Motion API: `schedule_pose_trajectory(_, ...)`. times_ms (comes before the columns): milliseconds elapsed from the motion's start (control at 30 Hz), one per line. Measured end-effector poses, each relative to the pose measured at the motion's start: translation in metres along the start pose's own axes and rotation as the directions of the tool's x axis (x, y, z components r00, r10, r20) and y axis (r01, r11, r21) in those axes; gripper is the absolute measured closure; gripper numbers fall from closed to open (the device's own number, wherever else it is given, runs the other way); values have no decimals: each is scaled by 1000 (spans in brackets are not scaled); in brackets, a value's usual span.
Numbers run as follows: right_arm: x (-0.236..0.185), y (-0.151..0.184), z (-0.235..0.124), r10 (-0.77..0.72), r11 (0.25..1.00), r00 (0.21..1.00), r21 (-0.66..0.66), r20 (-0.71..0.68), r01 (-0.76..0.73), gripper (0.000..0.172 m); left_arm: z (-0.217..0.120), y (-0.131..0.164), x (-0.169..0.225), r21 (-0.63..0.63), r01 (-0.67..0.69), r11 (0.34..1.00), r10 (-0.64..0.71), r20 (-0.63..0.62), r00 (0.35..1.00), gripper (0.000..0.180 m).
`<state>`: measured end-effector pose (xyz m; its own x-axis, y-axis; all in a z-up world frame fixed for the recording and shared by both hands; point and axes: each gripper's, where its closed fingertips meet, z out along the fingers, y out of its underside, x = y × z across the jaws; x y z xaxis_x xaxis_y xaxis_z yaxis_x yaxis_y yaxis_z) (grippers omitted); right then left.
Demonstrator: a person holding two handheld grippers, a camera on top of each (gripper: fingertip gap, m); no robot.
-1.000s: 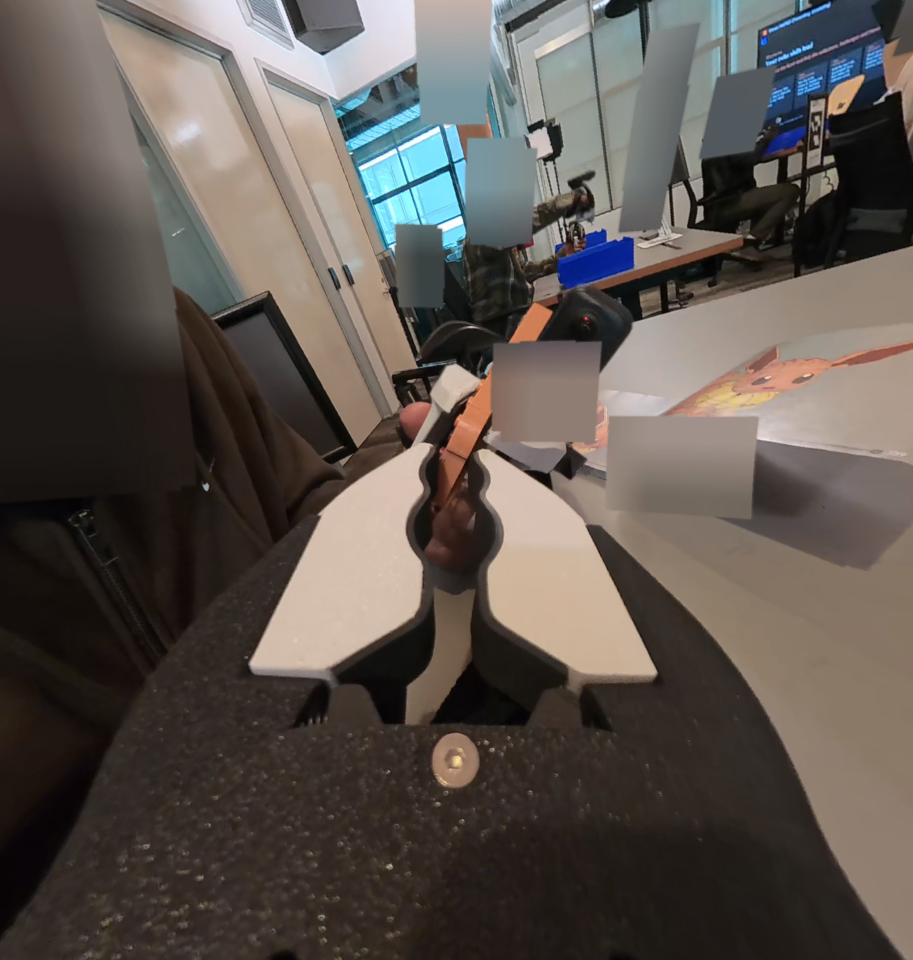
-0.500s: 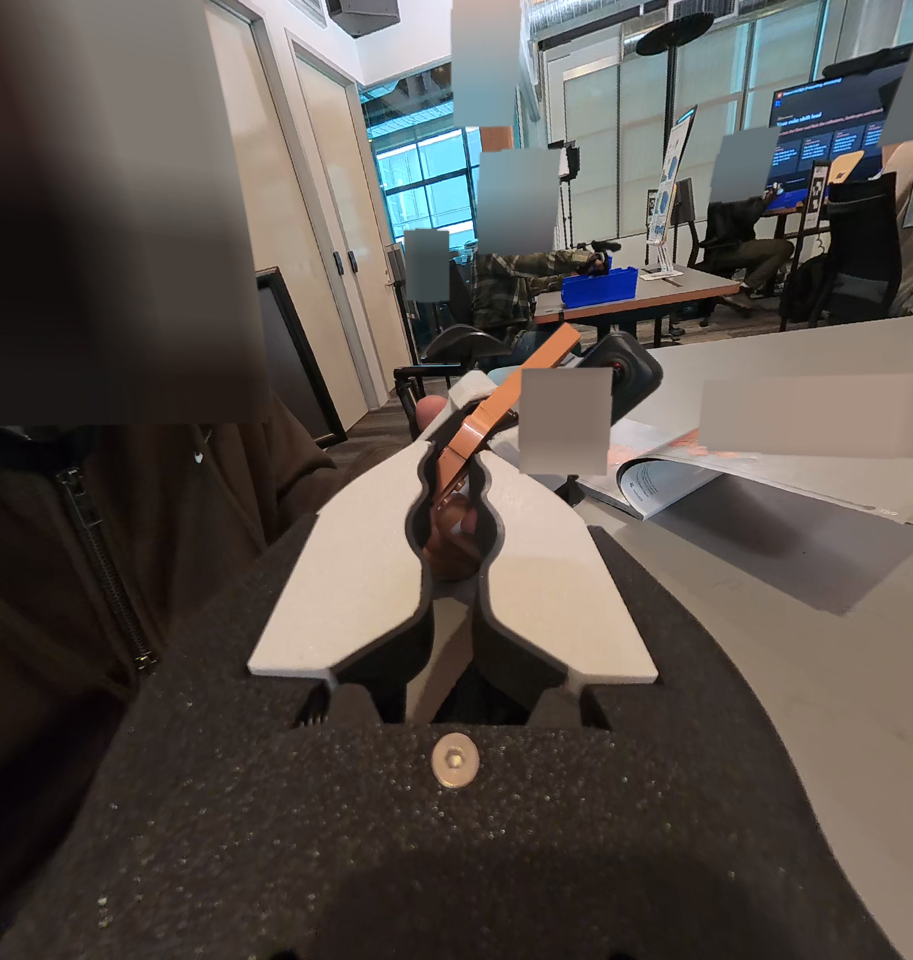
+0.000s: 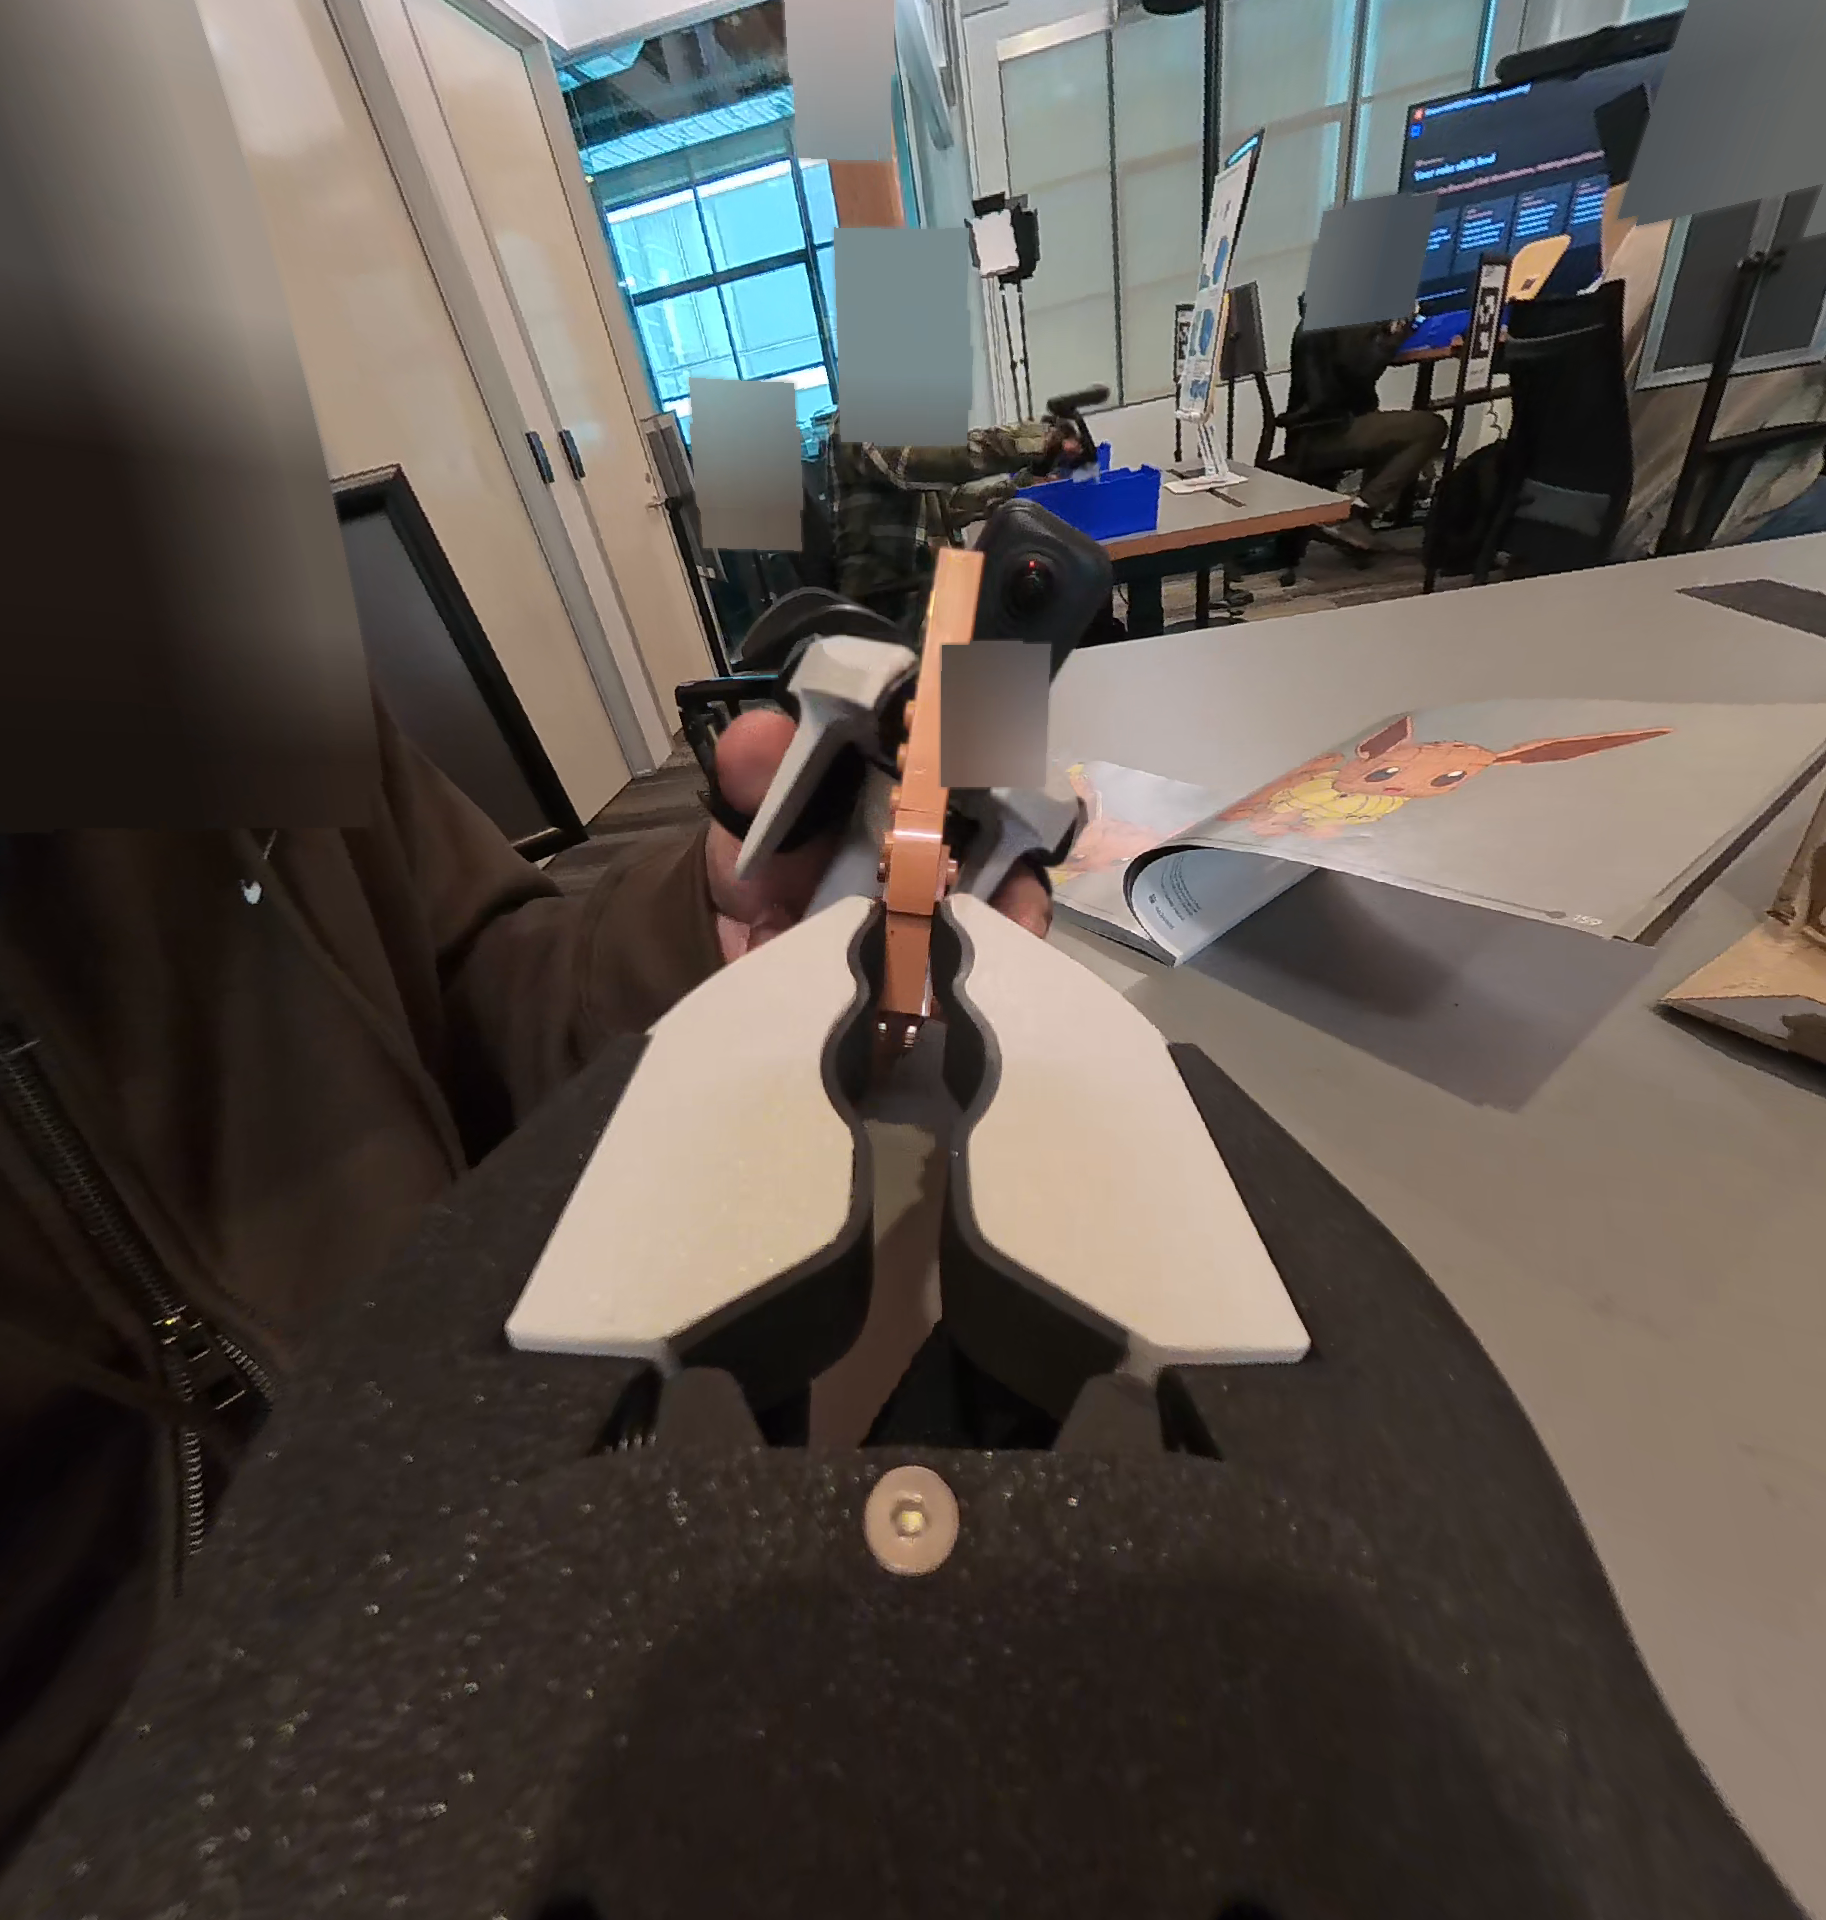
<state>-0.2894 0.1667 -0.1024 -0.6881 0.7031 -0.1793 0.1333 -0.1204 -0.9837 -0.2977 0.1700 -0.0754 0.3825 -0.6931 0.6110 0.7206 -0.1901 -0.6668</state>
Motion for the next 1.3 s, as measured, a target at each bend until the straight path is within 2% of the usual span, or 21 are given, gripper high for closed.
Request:
schedule_pose_trajectory(233, -2, 4, 3, 9, 1000, 1000, -22, 6, -9, 164, -1, 0, 0, -12, -46, 999, 46, 19, 999, 161)
schedule_pose_trajectory(333, -2, 5, 4, 6, 1000, 1000, -28, 10, -5, 164, -1, 1, 1, -17, -48, 999, 48, 9, 999, 167)
schedule_pose_trajectory(500, -1, 9, 6, -37, 998, 999, -52, -12, 36, 162, -6, 0, -10, 6, 153, 988, -153, -12, 988, 169)
schedule_pose_trajectory(667, -1, 10, 6, -98, 993, 995, -70, -27, 96, 161, -7, 0, -13, 19, 271, 962, -270, -42, 962, 169)
schedule_pose_trajectory(900, 1, 14, 4, -184, 978, 982, -105, -47, 178, 161, -7, 2, -17, 19, 348, 937, -347, -43, 937, 168)
schedule_pose_trajectory(1200, 3, 17, 1, -249, 962, 967, -128, -49, 242, 161, -6, 5, -19, 15, 348, 938, -347, -25, 937, 168)
schedule_pose_trajectory(1300, 3, 15, 1, -213, 972, 976, -110, -48, 207, 161, -4, 3, -18, 25, 264, 964, -264, -7, 964, 169)
